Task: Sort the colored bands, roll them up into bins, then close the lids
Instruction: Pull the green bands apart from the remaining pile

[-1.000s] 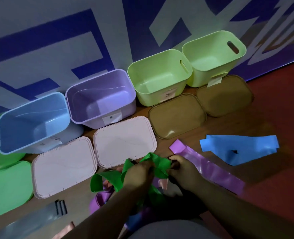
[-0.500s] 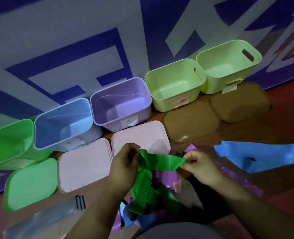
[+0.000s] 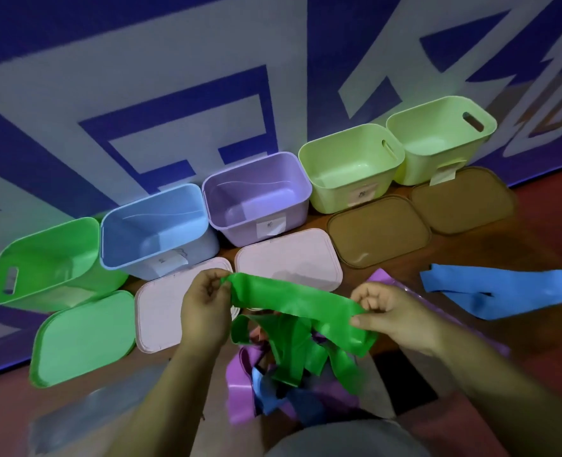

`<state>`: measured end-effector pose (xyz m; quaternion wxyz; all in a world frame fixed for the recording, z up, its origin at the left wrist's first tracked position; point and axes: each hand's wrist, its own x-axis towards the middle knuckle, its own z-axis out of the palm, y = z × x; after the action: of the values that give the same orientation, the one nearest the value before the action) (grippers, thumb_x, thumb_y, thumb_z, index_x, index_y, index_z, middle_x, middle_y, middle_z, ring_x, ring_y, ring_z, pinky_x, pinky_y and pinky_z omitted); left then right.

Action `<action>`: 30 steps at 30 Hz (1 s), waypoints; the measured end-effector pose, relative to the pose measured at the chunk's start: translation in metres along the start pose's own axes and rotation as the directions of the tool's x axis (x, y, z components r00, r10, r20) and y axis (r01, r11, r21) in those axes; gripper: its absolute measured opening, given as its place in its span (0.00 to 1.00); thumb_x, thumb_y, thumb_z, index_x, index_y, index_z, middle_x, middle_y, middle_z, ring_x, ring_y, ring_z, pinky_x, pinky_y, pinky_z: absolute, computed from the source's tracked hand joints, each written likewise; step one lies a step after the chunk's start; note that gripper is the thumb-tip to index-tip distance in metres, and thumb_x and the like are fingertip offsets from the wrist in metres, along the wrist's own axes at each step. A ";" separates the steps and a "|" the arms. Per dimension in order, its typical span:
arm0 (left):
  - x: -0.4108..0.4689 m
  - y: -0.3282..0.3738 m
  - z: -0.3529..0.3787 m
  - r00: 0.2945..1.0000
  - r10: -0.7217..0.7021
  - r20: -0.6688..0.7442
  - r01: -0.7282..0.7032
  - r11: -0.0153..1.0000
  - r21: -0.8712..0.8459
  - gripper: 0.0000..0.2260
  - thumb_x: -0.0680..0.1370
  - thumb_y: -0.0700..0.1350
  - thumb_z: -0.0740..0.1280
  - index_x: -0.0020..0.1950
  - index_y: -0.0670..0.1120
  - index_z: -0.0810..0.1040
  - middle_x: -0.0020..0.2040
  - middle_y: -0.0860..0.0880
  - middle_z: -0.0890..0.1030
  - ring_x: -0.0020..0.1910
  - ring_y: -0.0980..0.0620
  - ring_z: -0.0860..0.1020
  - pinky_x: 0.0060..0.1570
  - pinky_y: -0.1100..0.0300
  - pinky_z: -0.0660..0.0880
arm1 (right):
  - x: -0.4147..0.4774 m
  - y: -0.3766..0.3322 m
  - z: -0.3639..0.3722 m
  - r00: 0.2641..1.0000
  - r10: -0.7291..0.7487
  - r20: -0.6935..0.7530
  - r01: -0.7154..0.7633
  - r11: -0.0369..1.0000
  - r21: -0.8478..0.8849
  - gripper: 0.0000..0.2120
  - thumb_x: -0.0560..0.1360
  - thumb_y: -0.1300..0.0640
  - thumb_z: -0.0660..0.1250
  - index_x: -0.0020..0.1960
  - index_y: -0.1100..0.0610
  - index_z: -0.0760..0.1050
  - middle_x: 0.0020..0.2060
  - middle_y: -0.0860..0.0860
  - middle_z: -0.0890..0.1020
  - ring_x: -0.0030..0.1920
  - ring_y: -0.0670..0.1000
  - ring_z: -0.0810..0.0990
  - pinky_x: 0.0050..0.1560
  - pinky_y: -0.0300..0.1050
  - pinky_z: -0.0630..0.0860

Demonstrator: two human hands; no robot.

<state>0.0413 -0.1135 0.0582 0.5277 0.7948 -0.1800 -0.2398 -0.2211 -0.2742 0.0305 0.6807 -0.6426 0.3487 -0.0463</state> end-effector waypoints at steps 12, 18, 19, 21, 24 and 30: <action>0.006 -0.024 -0.043 0.998 -0.067 0.010 0.067 0.997 0.049 0.10 0.80 0.35 0.63 0.50 0.49 0.80 0.41 0.47 0.81 0.39 0.49 0.77 0.42 0.51 0.77 | -0.027 0.006 0.028 0.990 -0.019 -0.140 -0.007 0.983 -0.183 0.14 0.71 0.64 0.74 0.52 0.50 0.79 0.42 0.57 0.85 0.46 0.57 0.85 0.53 0.53 0.79; 0.004 -0.023 -0.024 0.988 -0.074 0.139 0.069 0.997 0.040 0.09 0.80 0.33 0.62 0.49 0.45 0.78 0.40 0.49 0.80 0.36 0.51 0.77 0.40 0.56 0.76 | -0.051 0.018 0.033 0.949 0.018 -0.315 -0.063 0.989 -0.132 0.12 0.72 0.68 0.72 0.48 0.51 0.81 0.41 0.50 0.86 0.43 0.47 0.85 0.46 0.40 0.79; 0.004 -0.023 -0.019 0.984 -0.072 0.163 0.065 0.997 0.047 0.10 0.80 0.33 0.62 0.48 0.47 0.78 0.39 0.48 0.80 0.35 0.49 0.76 0.39 0.56 0.76 | -0.056 0.023 0.033 0.932 0.025 -0.362 -0.070 0.991 -0.110 0.12 0.72 0.68 0.73 0.47 0.51 0.81 0.40 0.50 0.86 0.42 0.46 0.85 0.44 0.37 0.78; 0.006 -0.025 -0.007 0.978 -0.060 0.201 0.044 0.996 0.084 0.10 0.80 0.34 0.62 0.48 0.47 0.79 0.38 0.46 0.80 0.35 0.49 0.76 0.39 0.56 0.75 | -0.063 0.034 0.030 0.891 0.040 -0.453 -0.090 0.992 -0.090 0.12 0.70 0.68 0.74 0.45 0.52 0.82 0.40 0.50 0.86 0.42 0.46 0.84 0.43 0.36 0.78; 0.004 -0.022 0.016 0.965 -0.046 0.259 0.017 0.994 0.112 0.09 0.80 0.32 0.62 0.51 0.44 0.79 0.37 0.47 0.79 0.29 0.58 0.74 0.31 0.65 0.72 | -0.078 0.051 0.022 0.833 0.092 -0.546 -0.108 0.994 0.002 0.11 0.70 0.71 0.73 0.45 0.56 0.81 0.40 0.52 0.85 0.40 0.44 0.83 0.40 0.31 0.76; 0.004 -0.016 0.078 0.909 -0.017 0.416 -0.067 0.980 0.188 0.10 0.80 0.33 0.62 0.53 0.44 0.79 0.39 0.47 0.79 0.35 0.51 0.75 0.39 0.58 0.78 | -0.103 0.087 0.003 0.729 0.173 -0.662 -0.230 0.973 0.001 0.14 0.67 0.70 0.76 0.40 0.51 0.81 0.33 0.48 0.84 0.35 0.42 0.81 0.38 0.37 0.76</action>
<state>0.0005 -0.1689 0.0171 0.3987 0.7716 -0.3213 -0.3776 -0.3307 -0.2040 -0.0059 0.4884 -0.5706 0.6349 -0.1811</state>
